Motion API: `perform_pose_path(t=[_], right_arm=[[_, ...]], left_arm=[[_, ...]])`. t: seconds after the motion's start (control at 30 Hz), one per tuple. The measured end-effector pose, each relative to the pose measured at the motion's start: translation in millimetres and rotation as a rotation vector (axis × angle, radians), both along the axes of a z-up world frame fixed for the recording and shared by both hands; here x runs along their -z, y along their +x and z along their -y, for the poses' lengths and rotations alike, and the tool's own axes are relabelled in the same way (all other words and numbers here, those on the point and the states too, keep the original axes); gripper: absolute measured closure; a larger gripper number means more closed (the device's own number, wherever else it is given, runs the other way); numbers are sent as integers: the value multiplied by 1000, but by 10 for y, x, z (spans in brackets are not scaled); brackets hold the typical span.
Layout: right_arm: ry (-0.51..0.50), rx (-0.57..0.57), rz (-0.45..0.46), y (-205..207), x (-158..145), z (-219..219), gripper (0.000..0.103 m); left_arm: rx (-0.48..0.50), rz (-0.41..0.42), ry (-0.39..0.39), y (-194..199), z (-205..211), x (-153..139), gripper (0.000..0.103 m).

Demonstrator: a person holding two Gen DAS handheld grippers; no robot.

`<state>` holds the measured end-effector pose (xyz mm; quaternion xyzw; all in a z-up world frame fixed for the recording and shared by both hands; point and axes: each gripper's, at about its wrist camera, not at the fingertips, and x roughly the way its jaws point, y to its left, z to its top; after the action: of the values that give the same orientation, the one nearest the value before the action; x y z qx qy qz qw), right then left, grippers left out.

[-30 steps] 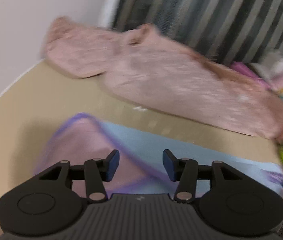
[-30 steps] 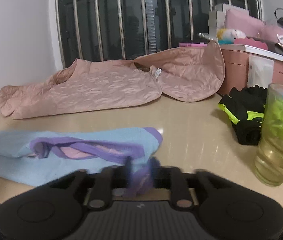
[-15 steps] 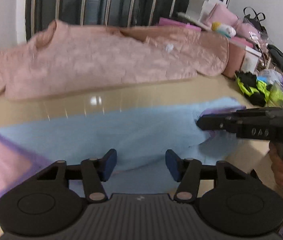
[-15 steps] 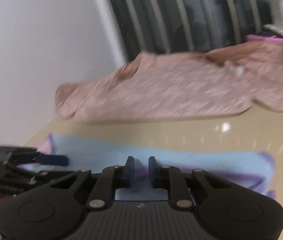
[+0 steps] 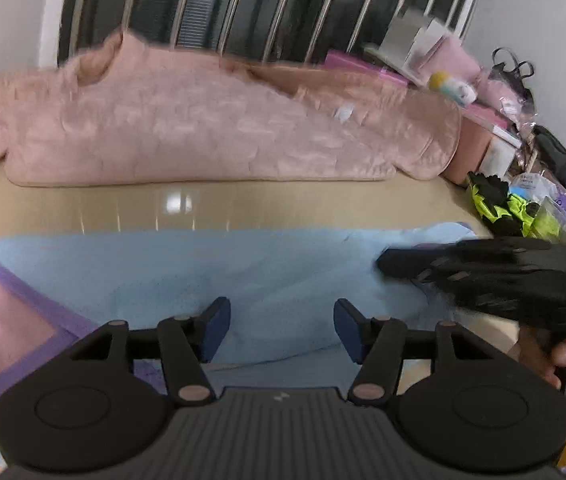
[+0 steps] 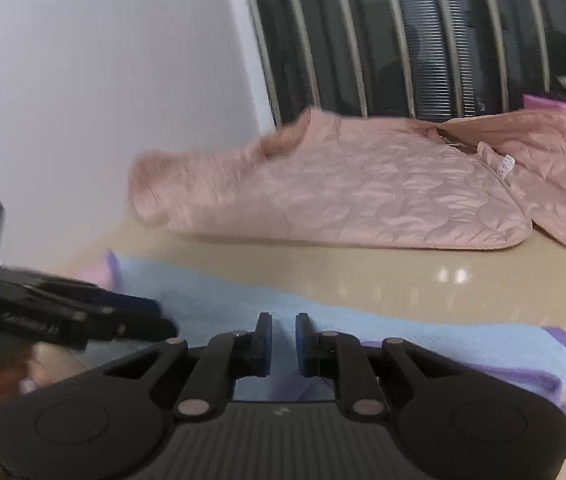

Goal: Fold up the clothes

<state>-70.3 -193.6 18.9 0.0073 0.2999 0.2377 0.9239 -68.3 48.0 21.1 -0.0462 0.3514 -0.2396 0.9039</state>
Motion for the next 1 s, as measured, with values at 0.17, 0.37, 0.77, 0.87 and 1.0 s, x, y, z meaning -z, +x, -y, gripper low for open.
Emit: perform_pose_path(t=[0.17,0.37,0.77,0.87,1.0], right_arm=[[-30,-2,-2,-16,115,-16,92],[-26,15,14,-35,152,-27,92],[-14,19,12,-100,148,5,92],[-10,19,6,-91,142,14,92],[-20,14,10,-97,141,6,92]], left_arm=[[-26,84,-51,-171,-367,-205,38],[-266,60,15,172,-991,-152,35],[-464,-39,-124,536,-1631,88,100],[-485,-32,-165,541,-1700,83,101],[-536,-35,-137,548,-1726,72,98]])
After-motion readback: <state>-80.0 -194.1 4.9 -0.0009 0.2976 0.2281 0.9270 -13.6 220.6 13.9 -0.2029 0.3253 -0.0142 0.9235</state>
